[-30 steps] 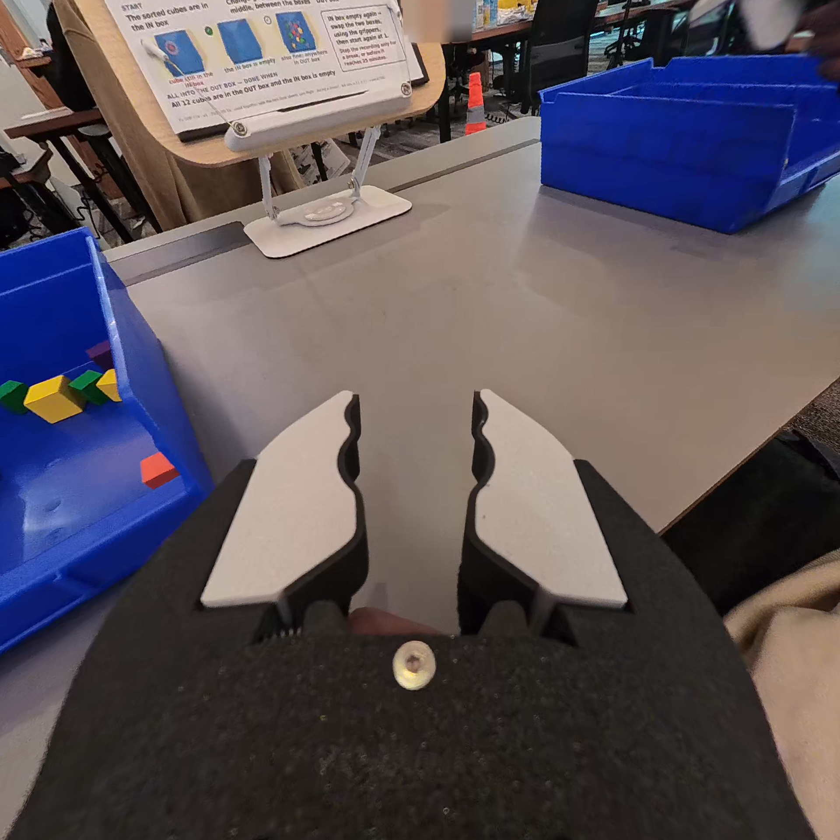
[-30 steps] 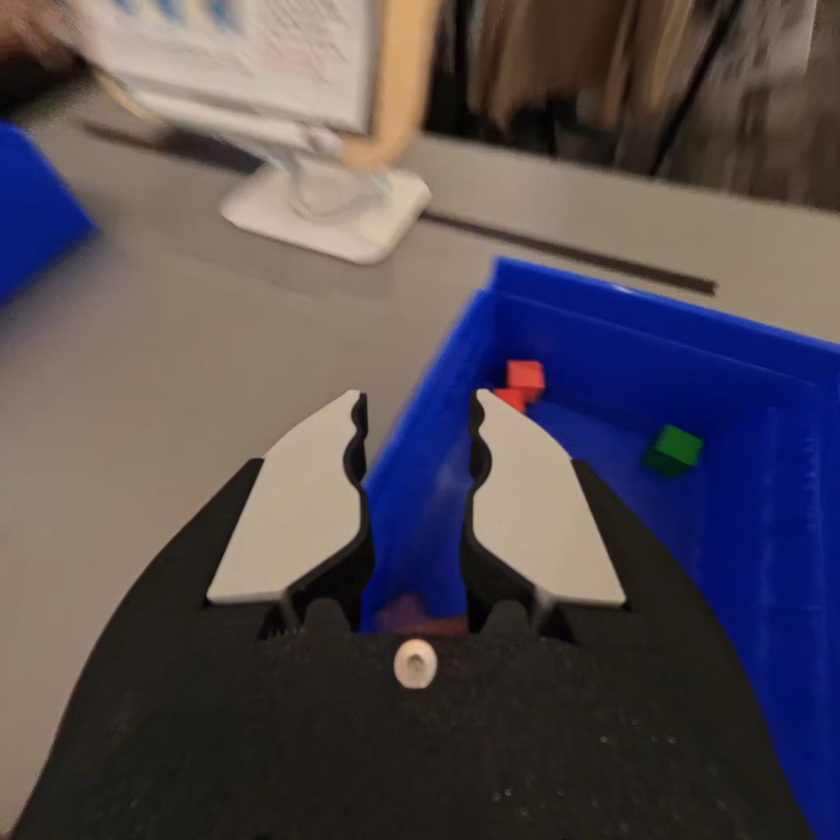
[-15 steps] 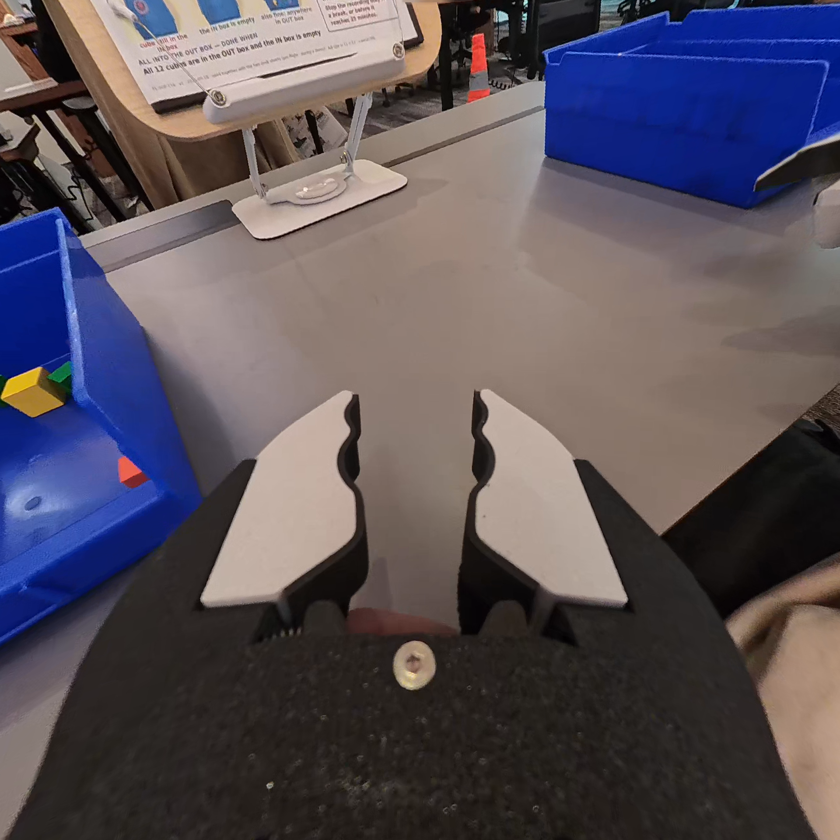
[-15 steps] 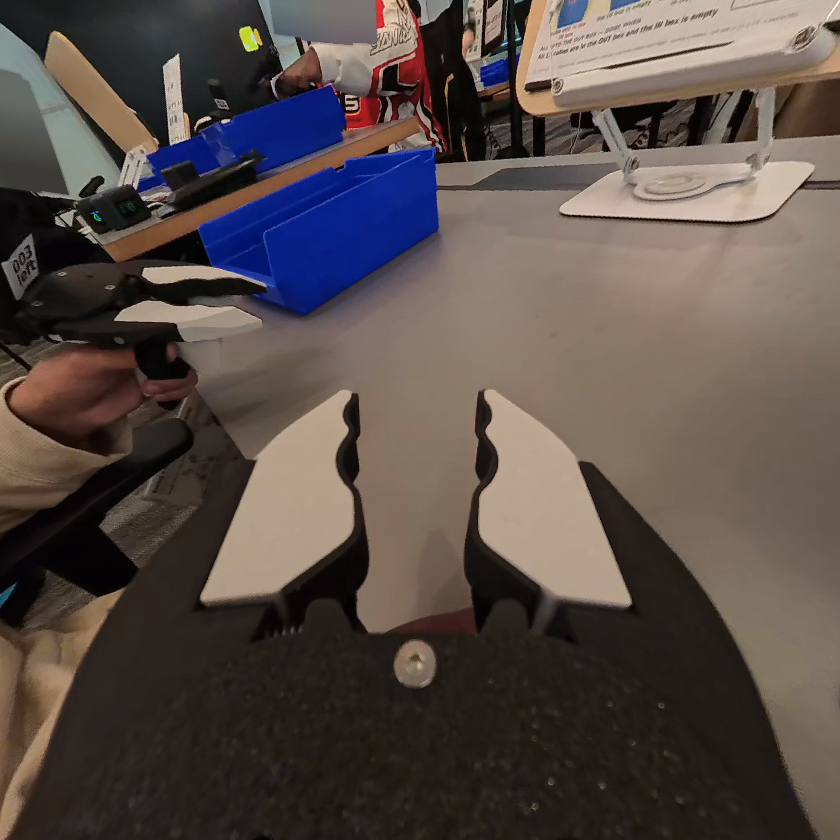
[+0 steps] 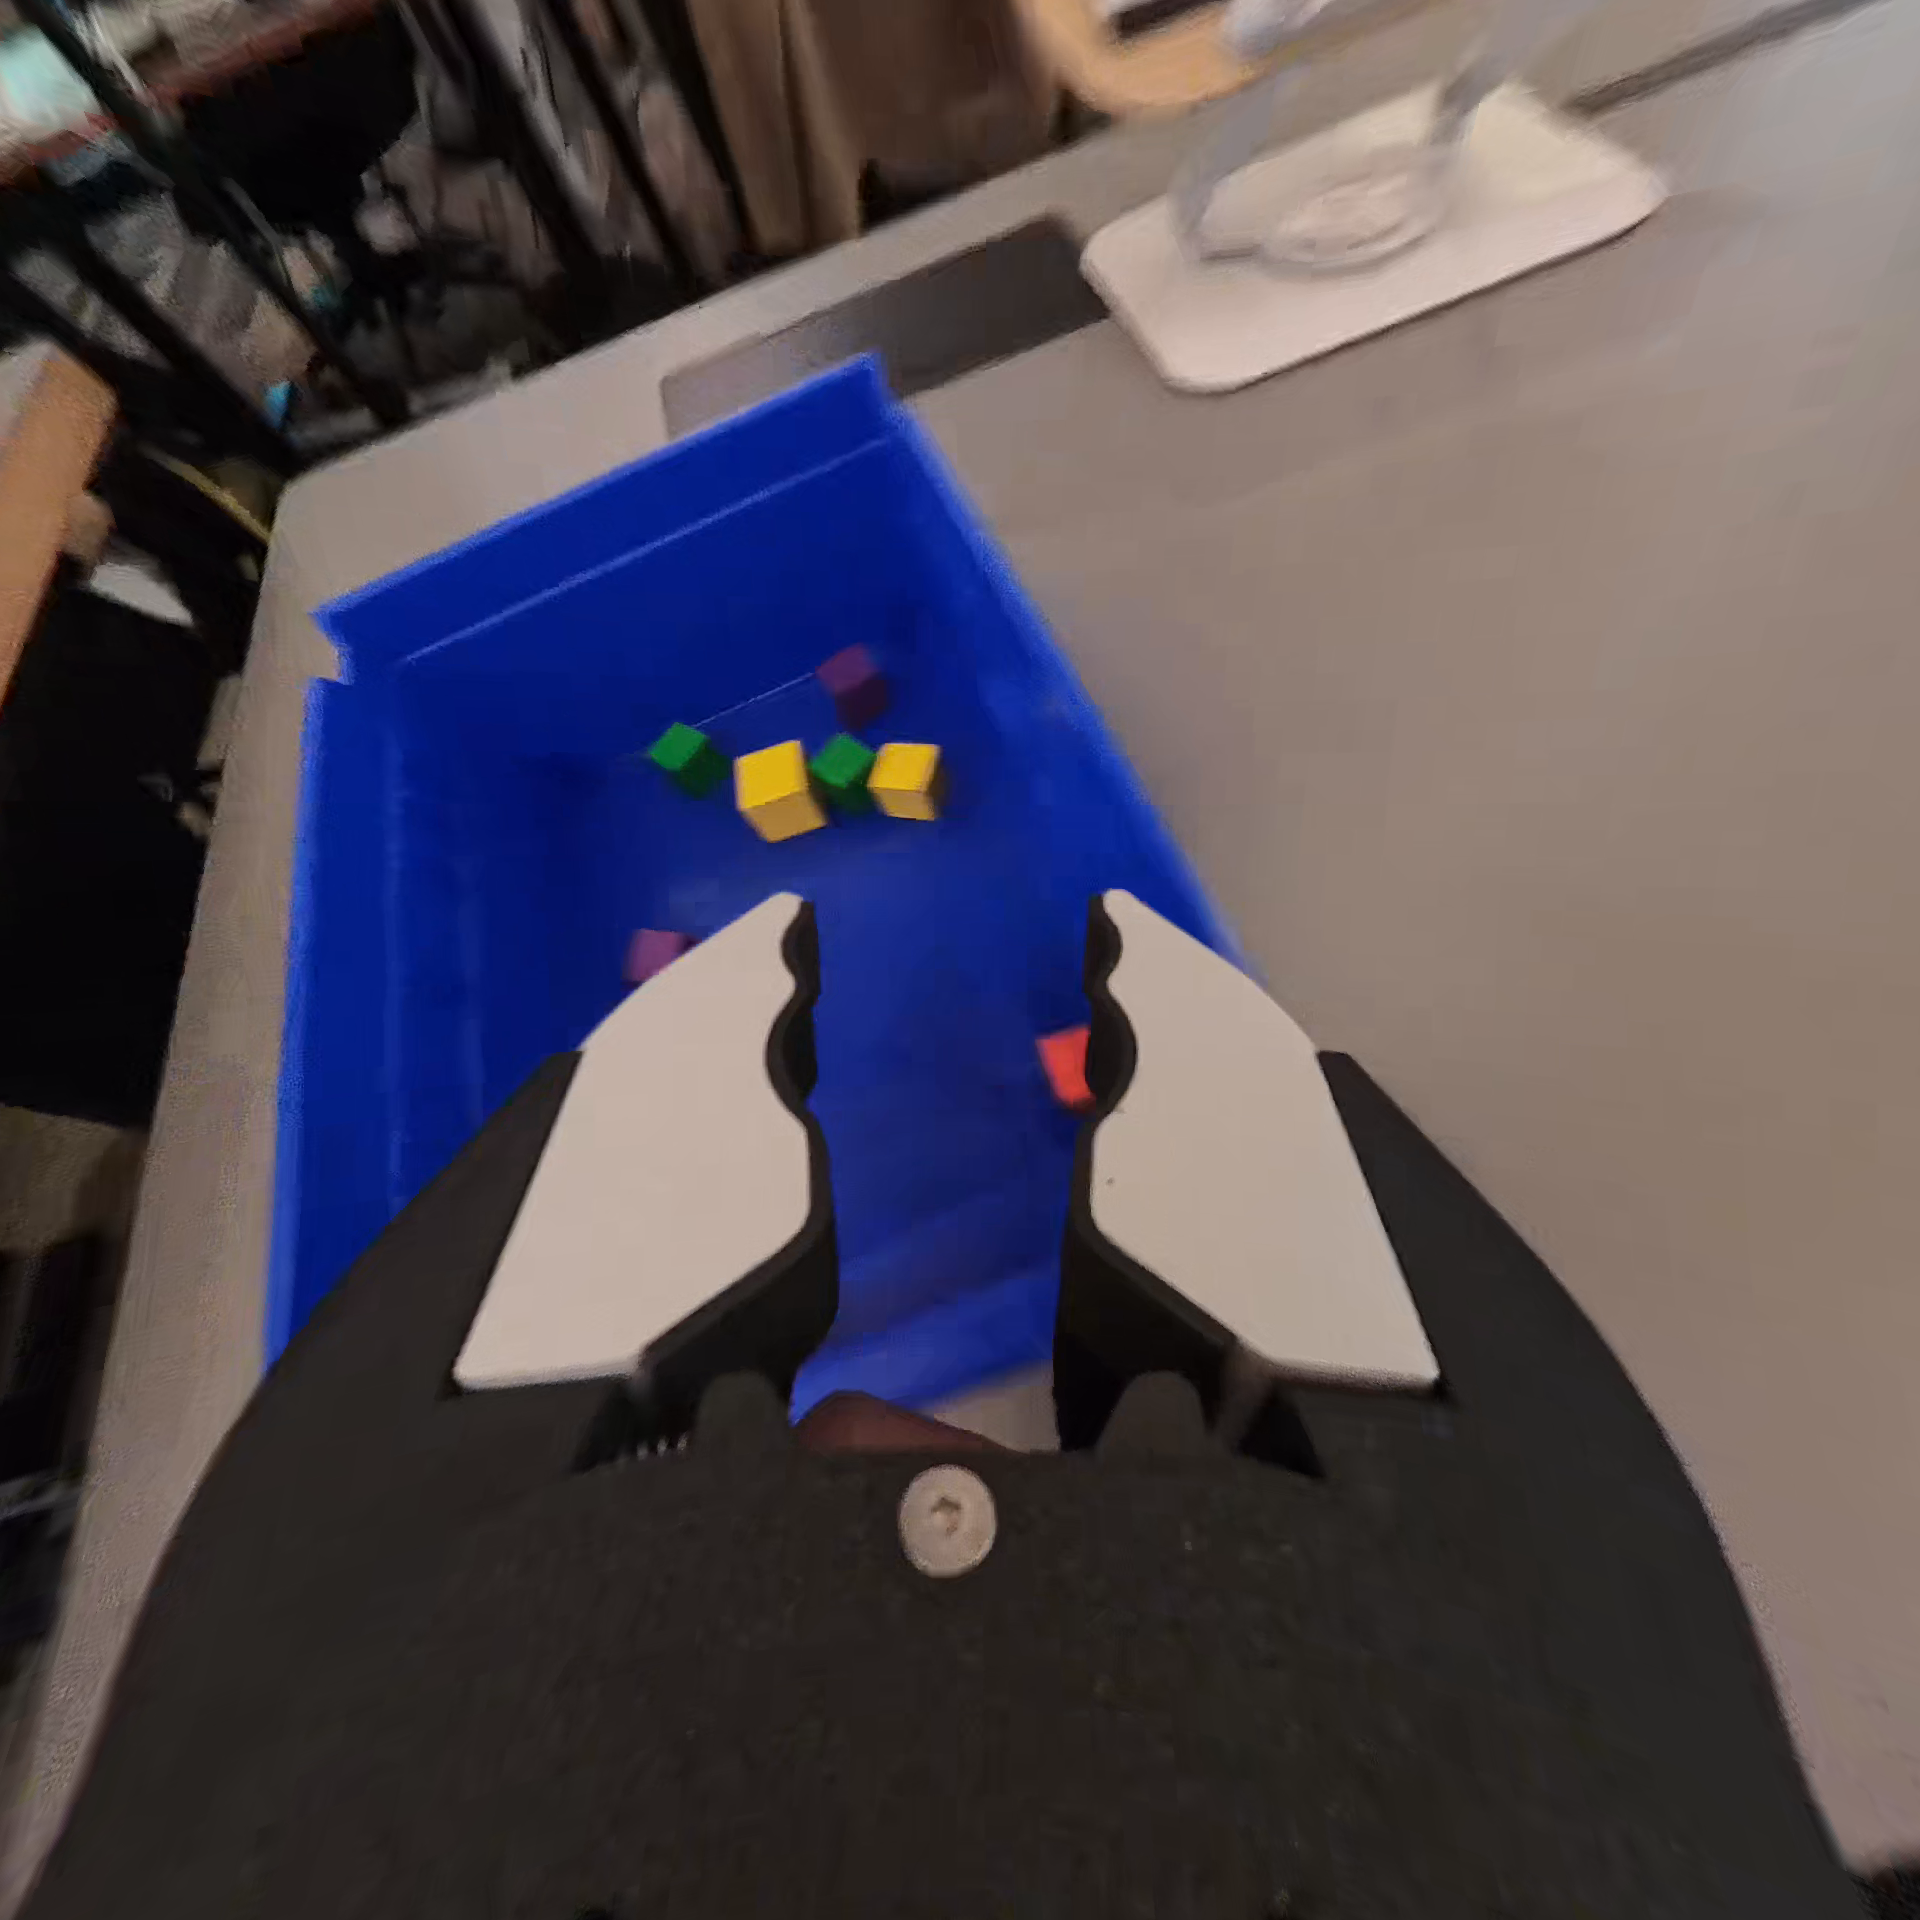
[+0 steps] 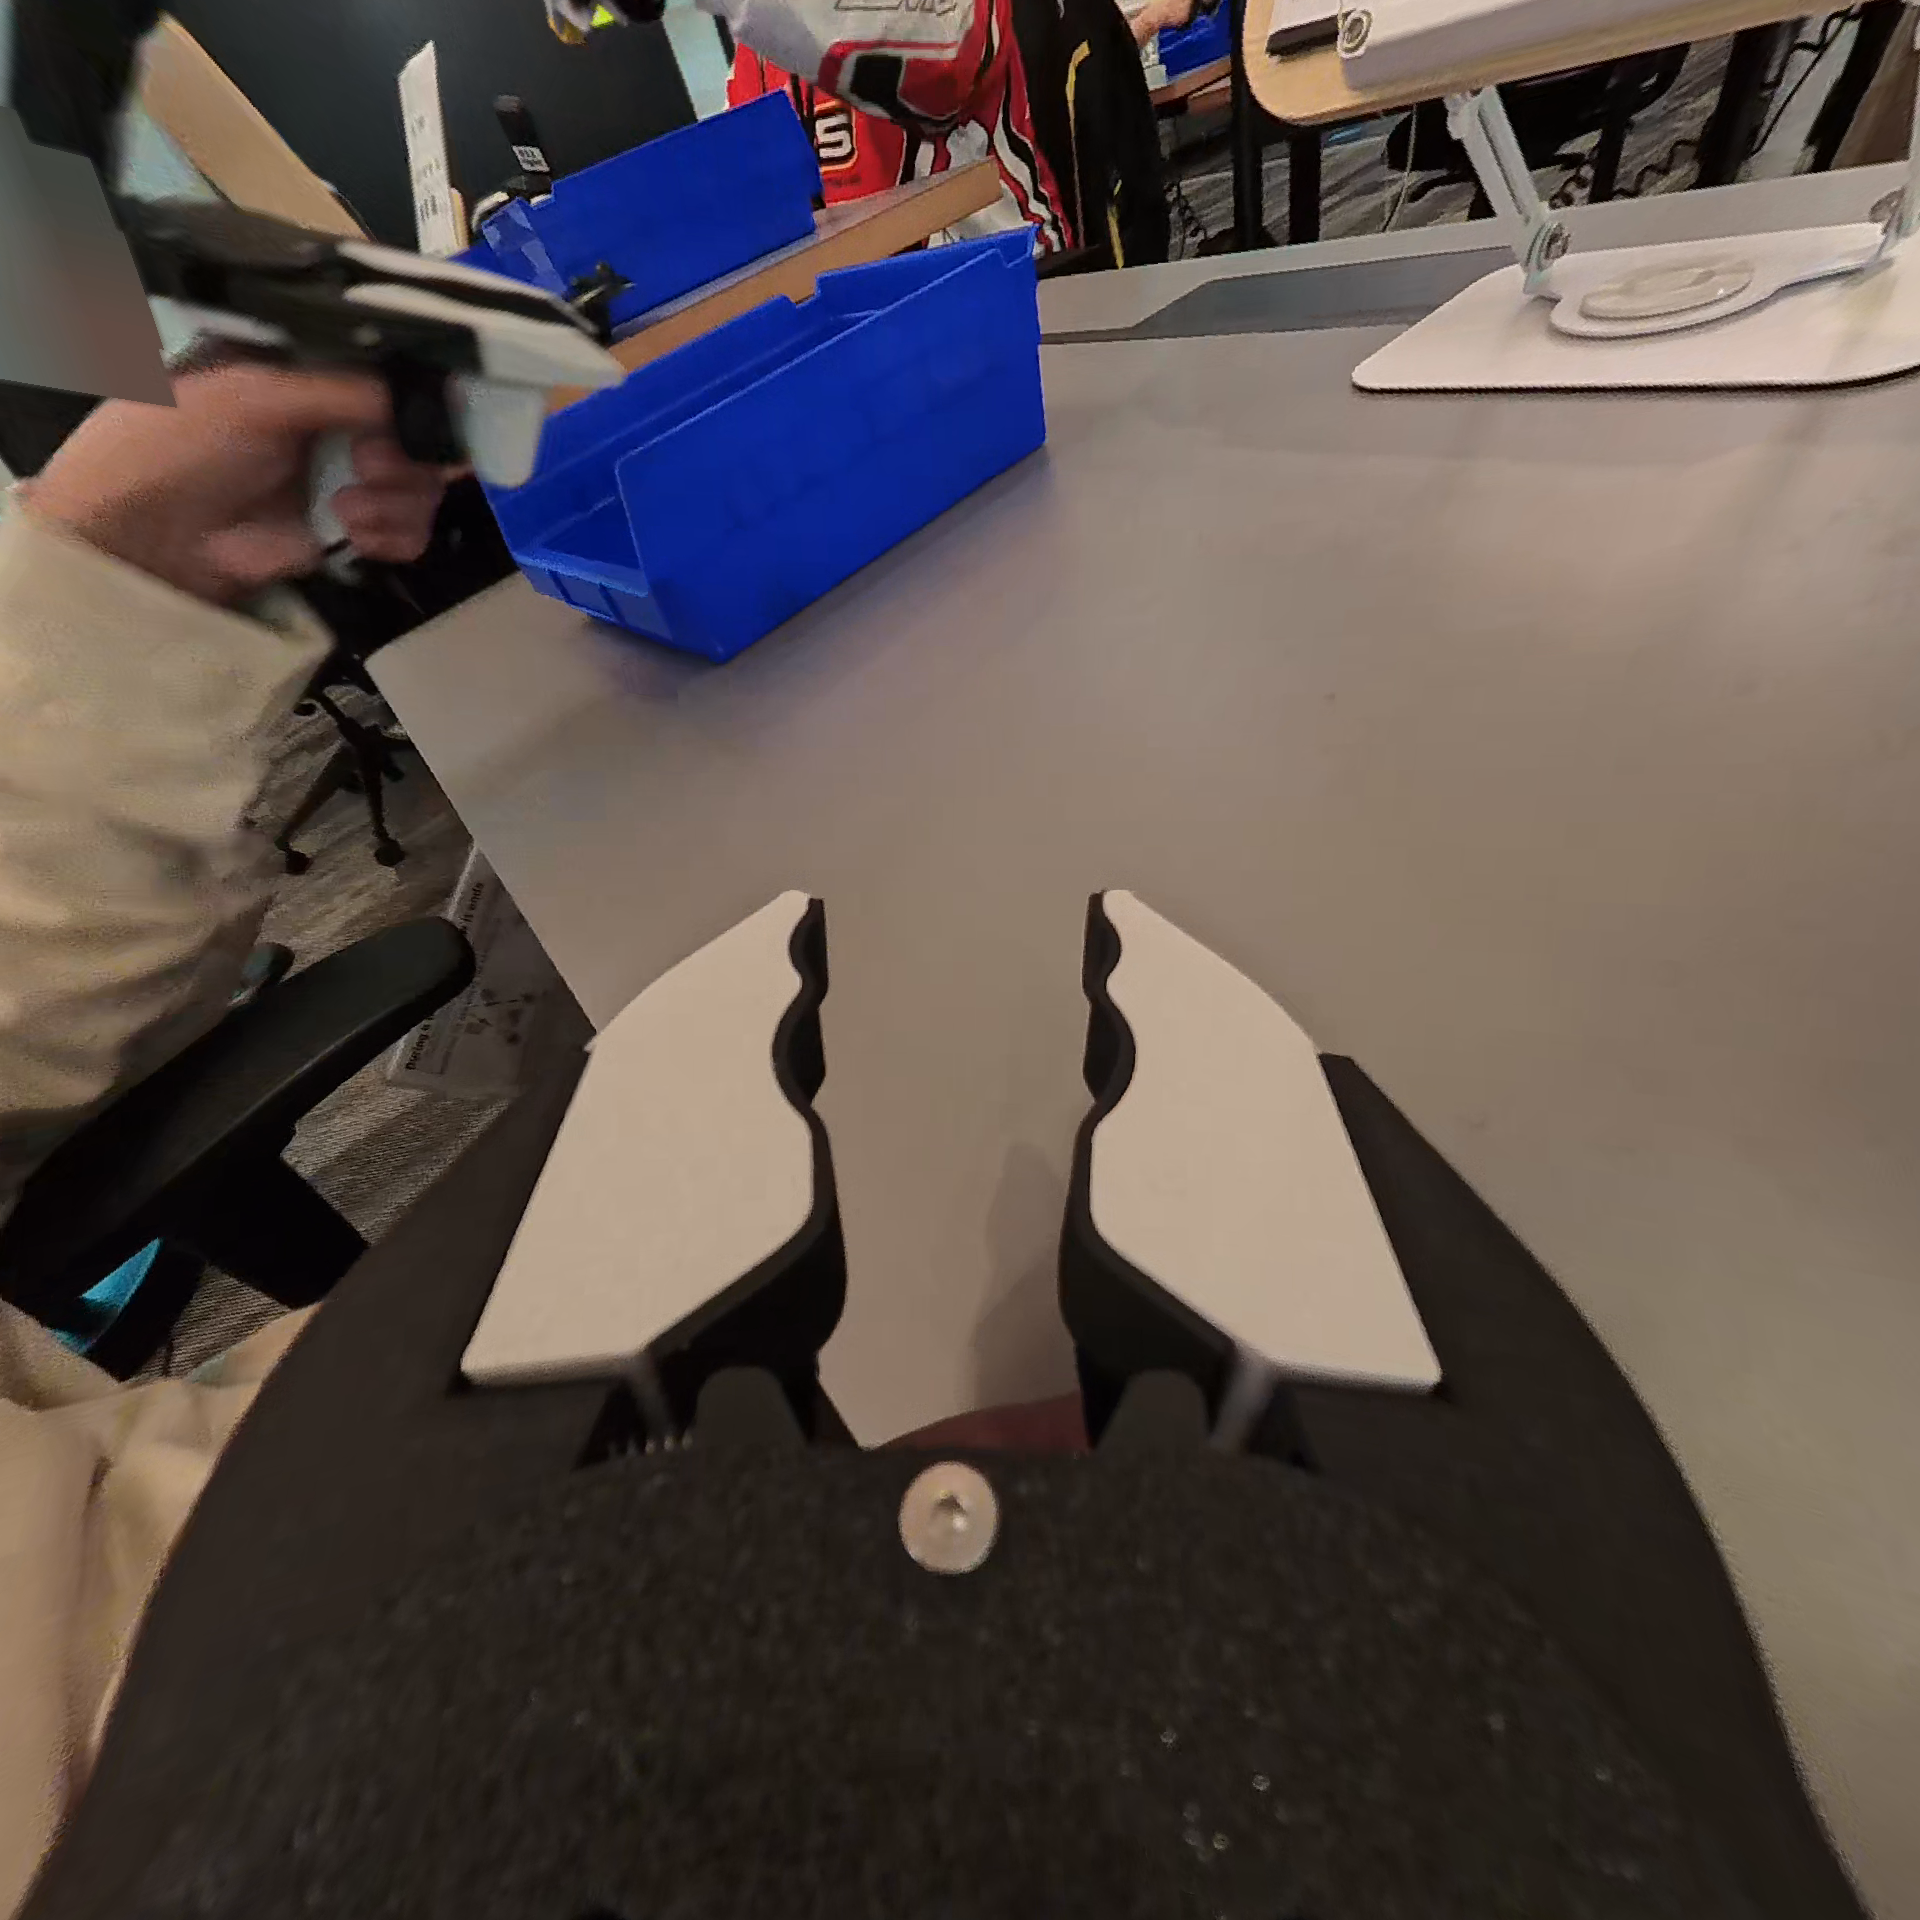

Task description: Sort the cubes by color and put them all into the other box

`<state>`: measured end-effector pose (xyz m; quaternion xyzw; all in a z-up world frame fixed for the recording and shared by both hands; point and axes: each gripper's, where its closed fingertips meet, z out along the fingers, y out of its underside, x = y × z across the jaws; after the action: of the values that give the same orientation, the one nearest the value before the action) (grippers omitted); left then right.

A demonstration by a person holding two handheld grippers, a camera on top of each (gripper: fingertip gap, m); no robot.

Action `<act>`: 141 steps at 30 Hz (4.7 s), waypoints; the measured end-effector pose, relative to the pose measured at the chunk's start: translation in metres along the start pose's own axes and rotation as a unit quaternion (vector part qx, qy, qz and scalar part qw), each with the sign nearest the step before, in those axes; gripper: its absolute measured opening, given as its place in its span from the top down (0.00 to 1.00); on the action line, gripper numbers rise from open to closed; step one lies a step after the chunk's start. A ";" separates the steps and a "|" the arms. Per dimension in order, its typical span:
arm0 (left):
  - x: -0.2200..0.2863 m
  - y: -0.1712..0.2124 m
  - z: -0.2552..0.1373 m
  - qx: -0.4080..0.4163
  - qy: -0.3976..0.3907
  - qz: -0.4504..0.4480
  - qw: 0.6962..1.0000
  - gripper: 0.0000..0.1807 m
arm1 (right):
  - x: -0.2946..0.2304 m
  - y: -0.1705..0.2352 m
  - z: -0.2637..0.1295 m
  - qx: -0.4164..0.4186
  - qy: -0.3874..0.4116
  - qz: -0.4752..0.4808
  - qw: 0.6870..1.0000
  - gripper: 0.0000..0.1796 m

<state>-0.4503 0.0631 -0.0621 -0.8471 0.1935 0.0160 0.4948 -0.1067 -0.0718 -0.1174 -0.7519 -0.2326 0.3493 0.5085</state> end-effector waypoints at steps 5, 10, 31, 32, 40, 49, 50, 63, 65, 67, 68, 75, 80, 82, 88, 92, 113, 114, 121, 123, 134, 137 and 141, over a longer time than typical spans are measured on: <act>-0.068 0.012 0.106 -0.141 0.001 -0.074 0.987 0.76 | -0.001 -0.003 0.001 -0.002 -0.011 0.009 1.000 0.74; -0.085 0.036 0.160 -0.212 -0.003 -0.108 0.971 0.77 | 0.001 -0.003 -0.004 -0.004 -0.006 0.003 1.000 0.74; -0.017 -0.024 0.020 0.093 0.063 -0.024 0.993 0.85 | 0.025 -0.015 -0.023 0.013 0.029 0.004 0.999 0.76; -0.008 -0.024 0.002 0.127 0.061 -0.035 0.989 0.85 | 0.030 -0.018 -0.025 0.018 0.038 0.007 0.999 0.76; 0.080 0.017 -0.042 0.189 0.089 -0.020 0.978 0.85 | 0.048 -0.028 -0.034 0.043 0.087 0.004 0.995 0.76; 0.136 -0.024 -0.053 0.282 0.204 0.059 0.936 0.85 | 0.029 -0.034 -0.010 0.041 -0.013 0.081 0.996 0.78; 0.151 -0.035 -0.057 0.298 0.239 0.081 0.921 0.85 | 0.017 -0.044 -0.004 0.046 -0.063 0.110 0.991 0.78; 0.292 -0.074 -0.067 0.344 0.438 0.286 0.779 0.85 | -0.073 -0.086 0.047 -0.033 -0.435 0.320 0.841 0.73; 0.296 -0.072 -0.065 0.347 0.436 0.291 0.778 0.85 | -0.071 -0.079 0.048 -0.039 -0.436 0.327 0.837 0.79; 0.298 -0.069 -0.065 0.346 0.439 0.289 0.777 0.85 | -0.070 -0.076 0.046 -0.039 -0.445 0.341 0.828 0.80; 0.299 -0.067 -0.064 0.343 0.440 0.290 0.778 0.85 | -0.070 -0.074 0.046 -0.040 -0.445 0.342 0.827 0.80; 0.280 -0.057 -0.054 0.214 0.381 0.258 0.862 0.65 | -0.050 -0.077 0.048 -0.022 -0.401 0.348 0.847 0.80; 0.218 -0.063 -0.074 0.205 0.315 0.079 0.923 0.64 | -0.018 -0.071 0.029 -0.001 -0.253 0.202 0.946 0.80; 0.192 -0.045 -0.066 0.198 0.262 0.009 0.945 0.65 | 0.001 -0.061 0.021 0.009 -0.150 0.127 0.980 0.80; 0.141 0.019 -0.044 0.200 0.098 -0.041 0.974 0.73 | 0.045 -0.032 -0.012 0.024 0.108 -0.050 0.993 0.80; 0.146 0.025 -0.047 0.202 0.083 -0.002 0.976 0.74 | 0.044 -0.028 -0.020 0.021 0.121 -0.050 0.991 0.80; 0.175 0.025 -0.051 0.190 0.108 0.055 0.974 0.74 | 0.322 0.006 -0.169 -0.585 0.303 -0.035 0.751 0.79; 0.176 0.026 -0.052 0.191 0.107 0.060 0.974 0.74 | 0.319 0.008 -0.171 -0.595 0.299 -0.038 0.745 0.79; 0.182 0.033 -0.051 0.178 0.134 0.053 0.973 0.74 | 0.309 0.020 -0.200 -0.667 0.303 -0.015 0.681 0.79; 0.183 0.033 -0.052 0.178 0.135 0.057 0.973 0.74 | 0.311 0.020 -0.209 -0.675 0.315 -0.008 0.667 0.79; 0.198 0.038 -0.049 0.164 0.160 0.068 0.971 0.74 | 0.242 -0.081 -0.158 -0.340 0.368 -0.169 0.849 0.75; 0.198 0.037 -0.049 0.160 0.160 0.062 0.972 0.74 | 0.141 -0.097 -0.109 -0.127 0.230 -0.131 0.956 0.73; 0.193 0.036 -0.047 0.155 0.160 0.047 0.974 0.74 | 0.042 -0.075 -0.055 0.048 0.038 0.007 0.998 0.70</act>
<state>-0.2920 -0.0527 -0.1100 -0.7418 0.3097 -0.1264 0.5813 -0.0370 -0.0467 -0.0466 -0.7410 -0.1906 0.3348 0.5499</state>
